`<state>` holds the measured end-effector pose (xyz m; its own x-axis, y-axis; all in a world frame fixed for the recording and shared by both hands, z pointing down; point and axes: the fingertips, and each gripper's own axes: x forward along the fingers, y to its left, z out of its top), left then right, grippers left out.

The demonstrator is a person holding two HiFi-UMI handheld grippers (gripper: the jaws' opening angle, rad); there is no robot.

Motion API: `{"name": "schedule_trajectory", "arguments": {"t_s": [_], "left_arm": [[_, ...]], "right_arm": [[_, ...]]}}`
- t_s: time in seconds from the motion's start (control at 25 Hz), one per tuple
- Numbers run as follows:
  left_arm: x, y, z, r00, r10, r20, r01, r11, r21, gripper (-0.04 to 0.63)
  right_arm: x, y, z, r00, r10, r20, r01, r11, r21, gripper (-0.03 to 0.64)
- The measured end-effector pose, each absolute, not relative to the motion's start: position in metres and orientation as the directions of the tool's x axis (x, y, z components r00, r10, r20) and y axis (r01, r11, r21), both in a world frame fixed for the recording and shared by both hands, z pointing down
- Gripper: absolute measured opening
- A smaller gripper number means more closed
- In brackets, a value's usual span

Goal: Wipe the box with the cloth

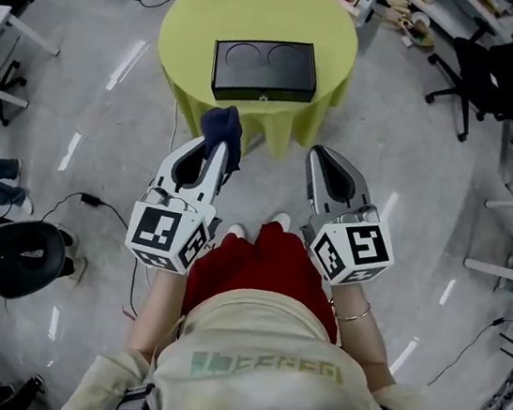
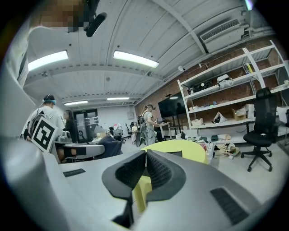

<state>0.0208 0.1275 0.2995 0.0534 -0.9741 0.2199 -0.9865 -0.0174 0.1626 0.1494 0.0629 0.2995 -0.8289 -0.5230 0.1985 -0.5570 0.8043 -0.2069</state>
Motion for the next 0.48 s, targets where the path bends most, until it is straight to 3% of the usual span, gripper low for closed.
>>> {"name": "schedule_trajectory", "arguments": {"t_s": [0.48], "left_arm": [[-0.005, 0.170, 0.275, 0.012, -0.988, 0.153, -0.992, 0.008, 0.126, 0.063]], "right_arm": [[0.134, 0.095, 0.271, -0.830, -0.544, 0.125, -0.558, 0.814, -0.161, 0.037]]}}
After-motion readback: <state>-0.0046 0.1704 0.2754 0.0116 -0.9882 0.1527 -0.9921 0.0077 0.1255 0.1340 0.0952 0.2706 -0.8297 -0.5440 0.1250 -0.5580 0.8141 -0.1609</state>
